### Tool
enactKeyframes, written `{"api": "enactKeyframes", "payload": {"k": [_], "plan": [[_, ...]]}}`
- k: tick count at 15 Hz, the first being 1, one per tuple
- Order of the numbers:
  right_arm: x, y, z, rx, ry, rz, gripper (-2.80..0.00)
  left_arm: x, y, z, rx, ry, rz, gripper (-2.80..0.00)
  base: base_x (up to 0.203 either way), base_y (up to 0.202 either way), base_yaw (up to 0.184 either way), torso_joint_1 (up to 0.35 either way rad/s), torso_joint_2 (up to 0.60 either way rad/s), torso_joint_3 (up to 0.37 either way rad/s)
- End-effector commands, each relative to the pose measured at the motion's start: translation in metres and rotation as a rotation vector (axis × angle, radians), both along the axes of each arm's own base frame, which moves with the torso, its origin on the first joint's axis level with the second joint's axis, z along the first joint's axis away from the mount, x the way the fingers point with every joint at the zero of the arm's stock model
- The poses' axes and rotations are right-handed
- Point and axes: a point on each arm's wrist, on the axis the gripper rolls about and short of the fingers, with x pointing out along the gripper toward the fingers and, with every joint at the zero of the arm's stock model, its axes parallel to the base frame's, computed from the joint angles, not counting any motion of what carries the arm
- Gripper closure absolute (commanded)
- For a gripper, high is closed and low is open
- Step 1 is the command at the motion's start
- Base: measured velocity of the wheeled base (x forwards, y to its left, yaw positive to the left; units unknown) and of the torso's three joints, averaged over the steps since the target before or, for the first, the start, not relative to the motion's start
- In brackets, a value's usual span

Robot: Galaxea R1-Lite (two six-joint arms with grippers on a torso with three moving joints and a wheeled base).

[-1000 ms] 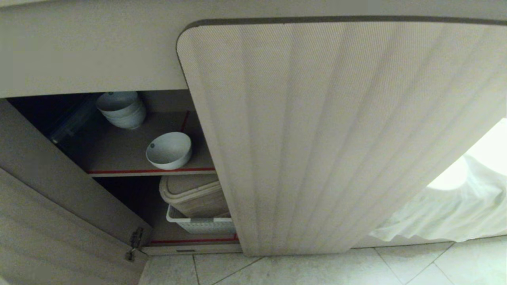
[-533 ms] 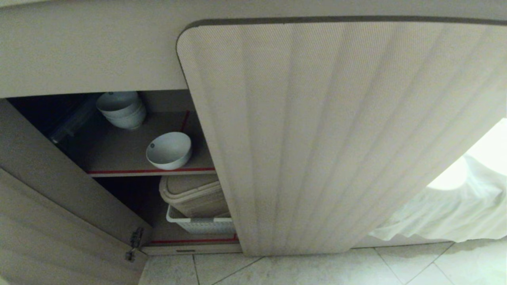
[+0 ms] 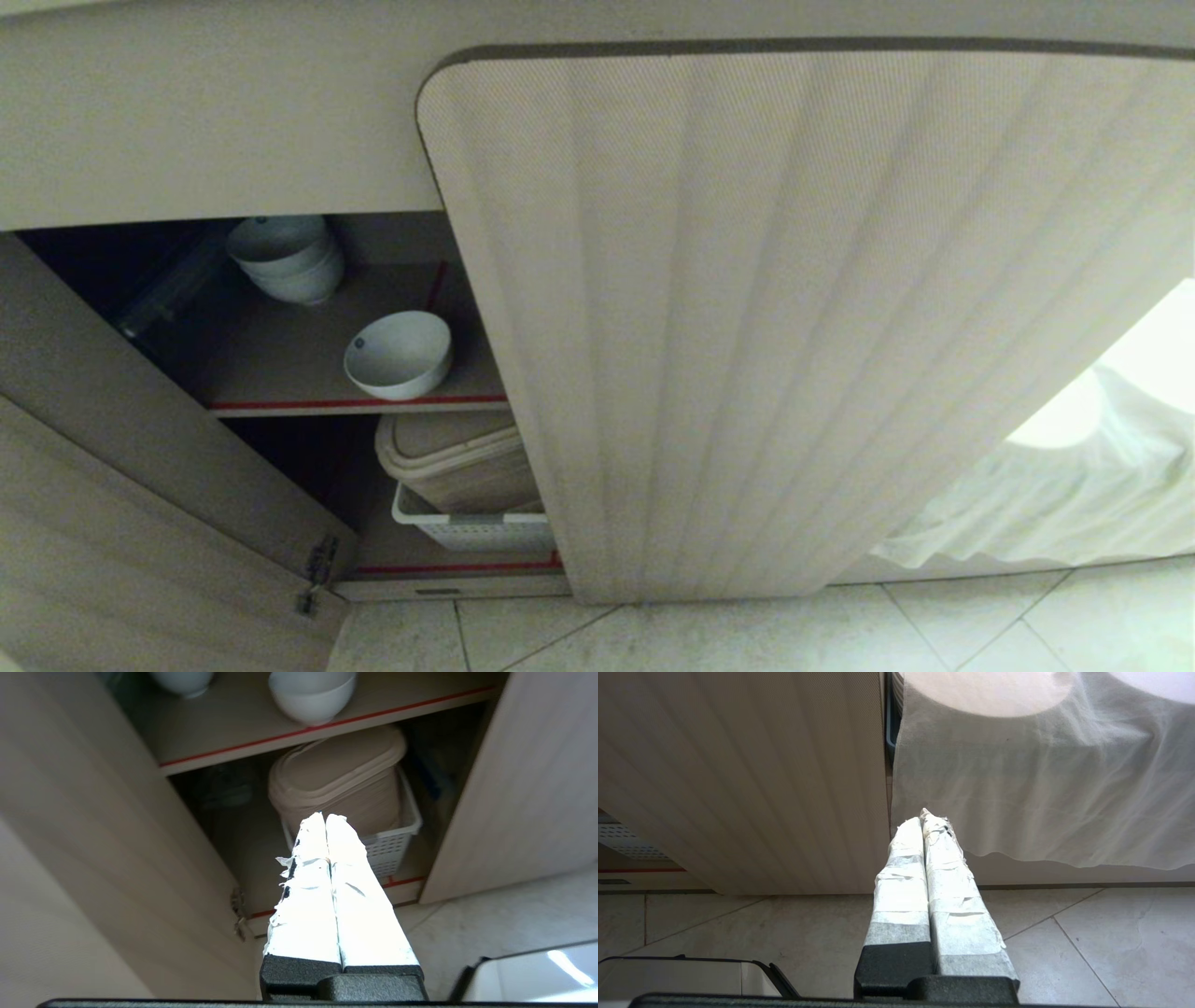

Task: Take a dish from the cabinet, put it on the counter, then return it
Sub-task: Take the bowl from the cabinet

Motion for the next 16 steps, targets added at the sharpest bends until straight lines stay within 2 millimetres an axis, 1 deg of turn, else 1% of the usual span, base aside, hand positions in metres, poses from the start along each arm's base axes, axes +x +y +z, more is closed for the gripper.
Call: {"api": "enactKeyframes", "payload": {"k": [1, 5, 8, 11, 13, 15, 16], "plan": [[0.0, 0.0, 0.0, 0.0, 0.0, 0.0, 0.0, 0.005, 0.0, 0.013, 0.008, 0.045, -0.017, 0.0, 0.0, 0.0, 0.0, 0.0, 0.0, 0.0], [0.0, 0.0, 0.0, 0.0, 0.0, 0.0, 0.0, 0.025, -0.001, 0.033, 0.098, 0.145, -0.062, 0.0, 0.0, 0.0, 0.0, 0.0, 0.0, 0.0], [0.0, 0.0, 0.0, 0.0, 0.0, 0.0, 0.0, 0.042, -0.001, 0.038, 0.154, 0.191, -0.064, 0.0, 0.0, 0.0, 0.0, 0.0, 0.0, 0.0], [0.0, 0.0, 0.0, 0.0, 0.0, 0.0, 0.0, 0.058, -0.001, 0.044, 0.156, 0.245, -0.066, 0.0, 0.0, 0.0, 0.0, 0.0, 0.0, 0.0], [0.0, 0.0, 0.0, 0.0, 0.0, 0.0, 0.0, 0.072, -0.001, 0.044, 0.137, 0.307, -0.069, 0.0, 0.0, 0.0, 0.0, 0.0, 0.0, 0.0], [0.0, 0.0, 0.0, 0.0, 0.0, 0.0, 0.0, 0.092, -0.001, 0.043, 0.096, 0.38, -0.071, 0.0, 0.0, 0.0, 0.0, 0.0, 0.0, 0.0], [0.0, 0.0, 0.0, 0.0, 0.0, 0.0, 0.0, 0.103, -0.001, 0.044, 0.062, 0.387, -0.066, 0.0, 0.0, 0.0, 0.0, 0.0, 0.0, 0.0]]}}
